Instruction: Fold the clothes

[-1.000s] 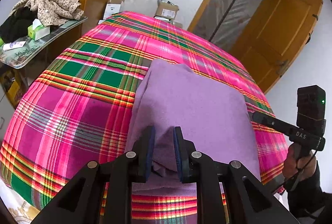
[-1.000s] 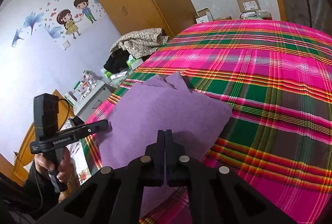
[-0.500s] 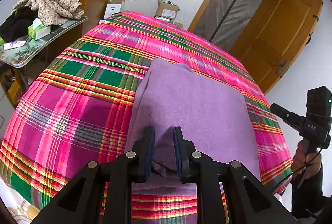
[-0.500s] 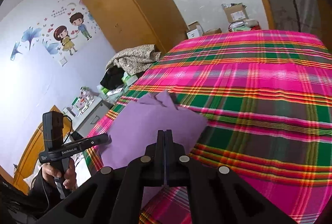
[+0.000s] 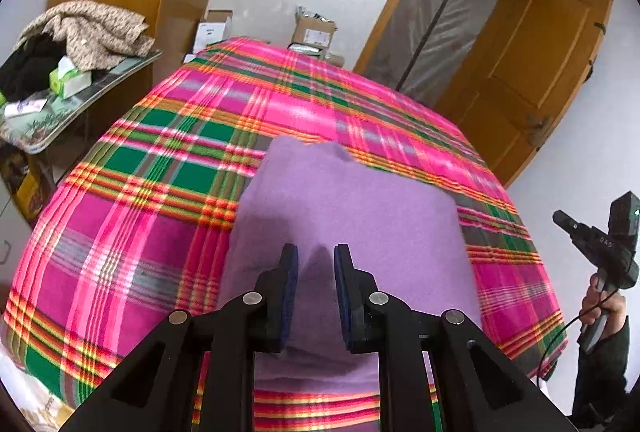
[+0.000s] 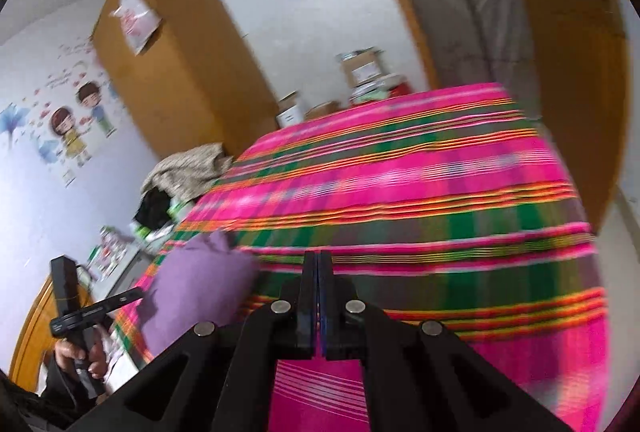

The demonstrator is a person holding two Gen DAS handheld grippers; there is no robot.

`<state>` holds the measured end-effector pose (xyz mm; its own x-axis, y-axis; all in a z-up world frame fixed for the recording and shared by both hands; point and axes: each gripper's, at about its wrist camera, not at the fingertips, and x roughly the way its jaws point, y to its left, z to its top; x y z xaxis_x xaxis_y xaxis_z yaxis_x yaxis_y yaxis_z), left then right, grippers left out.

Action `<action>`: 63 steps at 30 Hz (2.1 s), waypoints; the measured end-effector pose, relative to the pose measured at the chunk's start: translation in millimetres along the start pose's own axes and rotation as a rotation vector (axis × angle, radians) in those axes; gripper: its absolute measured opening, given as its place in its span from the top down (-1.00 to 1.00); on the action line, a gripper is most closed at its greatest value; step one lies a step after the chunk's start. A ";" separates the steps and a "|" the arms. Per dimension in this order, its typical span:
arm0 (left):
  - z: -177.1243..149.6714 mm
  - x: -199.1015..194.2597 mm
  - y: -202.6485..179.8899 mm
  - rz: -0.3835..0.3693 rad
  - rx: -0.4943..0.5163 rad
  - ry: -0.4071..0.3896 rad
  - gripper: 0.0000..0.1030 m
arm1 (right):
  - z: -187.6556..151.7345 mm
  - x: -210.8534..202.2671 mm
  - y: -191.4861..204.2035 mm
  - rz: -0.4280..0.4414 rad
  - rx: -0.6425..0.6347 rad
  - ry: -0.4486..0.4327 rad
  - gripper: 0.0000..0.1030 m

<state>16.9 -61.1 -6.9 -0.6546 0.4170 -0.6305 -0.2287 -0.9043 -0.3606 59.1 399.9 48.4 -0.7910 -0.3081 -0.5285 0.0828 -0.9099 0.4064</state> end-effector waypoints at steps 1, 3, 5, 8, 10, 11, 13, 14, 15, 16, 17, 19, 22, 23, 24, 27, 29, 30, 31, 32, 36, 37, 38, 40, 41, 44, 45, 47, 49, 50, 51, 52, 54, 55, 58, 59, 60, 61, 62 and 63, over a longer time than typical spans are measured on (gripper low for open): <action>1.4 1.3 -4.5 -0.007 0.009 0.000 0.63 | -0.1 -7.0 -8.8 -0.022 0.013 -0.011 1.00; 3.9 5.6 -14.1 -0.022 0.028 0.005 0.63 | -1.2 -26.5 -31.0 -0.080 0.047 -0.039 1.00; 5.9 12.5 -24.5 -0.041 0.048 0.016 0.63 | -2.9 -44.4 -49.9 -0.129 0.076 -0.065 1.00; 7.9 23.5 -40.3 -0.071 0.079 0.036 0.63 | -7.8 -79.5 -81.0 -0.217 0.124 -0.107 1.00; 8.8 30.2 -51.0 -0.089 0.098 0.048 0.63 | -12.2 -105.2 -101.6 -0.276 0.155 -0.136 1.00; 9.6 34.3 -57.6 -0.099 0.109 0.054 0.63 | -14.2 -116.0 -108.3 -0.299 0.167 -0.147 1.00; 10.9 41.5 -68.8 -0.115 0.128 0.066 0.63 | -18.8 -139.7 -124.5 -0.351 0.193 -0.172 0.99; 11.3 44.9 -74.3 -0.122 0.137 0.071 0.63 | -21.3 -149.0 -130.0 -0.372 0.201 -0.180 0.99; 11.6 48.7 -80.6 -0.128 0.147 0.078 0.63 | -24.3 -160.8 -137.9 -0.400 0.213 -0.190 0.99; 11.5 51.8 -86.4 -0.133 0.157 0.085 0.63 | -25.7 -168.4 -143.2 -0.419 0.221 -0.195 0.99; 11.0 53.6 -91.2 -0.137 0.165 0.090 0.63 | -28.4 -176.2 -150.4 -0.439 0.233 -0.202 0.99; 10.2 58.4 -100.6 -0.143 0.180 0.102 0.63 | -33.0 -188.1 -162.8 -0.470 0.253 -0.210 0.99; 9.1 64.1 -111.4 -0.144 0.197 0.118 0.63 | -39.9 -198.1 -181.6 -0.502 0.282 -0.208 0.99; 8.8 65.8 -114.5 -0.144 0.201 0.123 0.63 | -41.6 -199.6 -186.7 -0.510 0.290 -0.202 0.99; 8.4 67.4 -117.2 -0.143 0.205 0.127 0.63 | -44.2 -201.0 -193.0 -0.525 0.302 -0.188 0.96; 8.1 71.5 -123.9 -0.139 0.214 0.136 0.63 | -51.8 -206.8 -205.8 -0.541 0.340 -0.186 0.52; 8.3 73.5 -127.1 -0.140 0.217 0.140 0.63 | -55.8 -210.4 -211.4 -0.523 0.367 -0.195 0.40; 8.4 74.4 -128.6 -0.140 0.219 0.143 0.63 | -57.4 -211.4 -215.4 -0.517 0.374 -0.195 0.40; 8.4 75.6 -130.0 -0.141 0.220 0.145 0.63 | -58.8 -211.3 -217.8 -0.515 0.379 -0.188 0.40; 8.1 77.0 -131.1 -0.141 0.222 0.149 0.63 | -60.1 -211.1 -220.2 -0.518 0.387 -0.179 0.40; 8.2 81.3 -133.9 -0.143 0.221 0.157 0.63 | -61.0 -206.0 -227.0 -0.568 0.390 -0.146 0.25; 8.3 82.1 -134.3 -0.144 0.220 0.159 0.63 | -60.0 -196.9 -230.0 -0.630 0.364 -0.088 0.25; 8.5 82.5 -134.6 -0.144 0.220 0.158 0.63 | -62.3 -182.7 -237.5 -0.701 0.352 0.029 0.30; 8.9 80.7 -133.6 -0.145 0.219 0.153 0.63 | -67.5 -178.3 -242.7 -0.657 0.391 0.045 0.37; 9.1 80.0 -132.9 -0.144 0.217 0.151 0.63 | -67.7 -181.4 -240.5 -0.616 0.397 0.015 0.37; 9.0 79.6 -131.3 -0.144 0.214 0.152 0.63 | -63.2 -193.5 -231.2 -0.575 0.406 -0.076 0.37; 9.0 78.9 -130.8 -0.146 0.214 0.151 0.63 | -62.7 -193.5 -229.7 -0.566 0.409 -0.079 0.37; 9.1 77.4 -129.8 -0.150 0.212 0.148 0.63 | -61.7 -195.0 -226.4 -0.541 0.413 -0.093 0.37; 9.0 76.0 -128.6 -0.154 0.211 0.145 0.63 | -61.4 -197.2 -222.2 -0.505 0.419 -0.113 0.37; 8.4 75.6 -127.7 -0.156 0.209 0.146 0.63 | -61.1 -198.1 -219.9 -0.485 0.422 -0.122 0.37; 7.8 75.5 -127.0 -0.158 0.207 0.147 0.63 | -58.8 -197.6 -215.5 -0.455 0.421 -0.134 0.37; 7.1 75.2 -126.3 -0.161 0.206 0.148 0.63 | -57.3 -197.0 -213.7 -0.432 0.420 -0.141 0.37; 5.2 74.2 -126.0 -0.168 0.206 0.150 0.63 | -52.8 -193.0 -208.9 -0.365 0.418 -0.158 0.36; 3.9 73.5 -126.0 -0.172 0.205 0.151 0.63 | -50.7 -189.0 -204.8 -0.328 0.414 -0.166 0.36; -2.1 72.6 -127.1 -0.191 0.207 0.158 0.63 | -42.0 -175.3 -190.6 -0.214 0.397 -0.180 0.36; -4.9 72.5 -127.7 -0.195 0.211 0.161 0.63 | -39.7 -170.0 -185.6 -0.185 0.390 -0.178 0.36; -7.6 72.1 -128.1 -0.197 0.215 0.161 0.63 | -36.6 -161.6 -179.3 -0.155 0.379 -0.168 0.38; -9.9 71.0 -128.1 -0.197 0.221 0.159 0.63 | -33.4 -153.2 -173.0 -0.125 0.368 -0.159 0.41; -11.9 70.2 -127.9 -0.197 0.227 0.156 0.63 | -30.4 -144.6 -166.7 -0.096 0.357 -0.149 0.48; -13.4 69.6 -127.5 -0.196 0.232 0.152 0.63 | -29.1 -134.9 -161.0 -0.076 0.352 -0.135 0.50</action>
<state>10.2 84.5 -14.0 -0.4709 0.5779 -0.6665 -0.5085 -0.7952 -0.3302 170.1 579.9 32.6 -0.8616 -0.1830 -0.4734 -0.1735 -0.7703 0.6136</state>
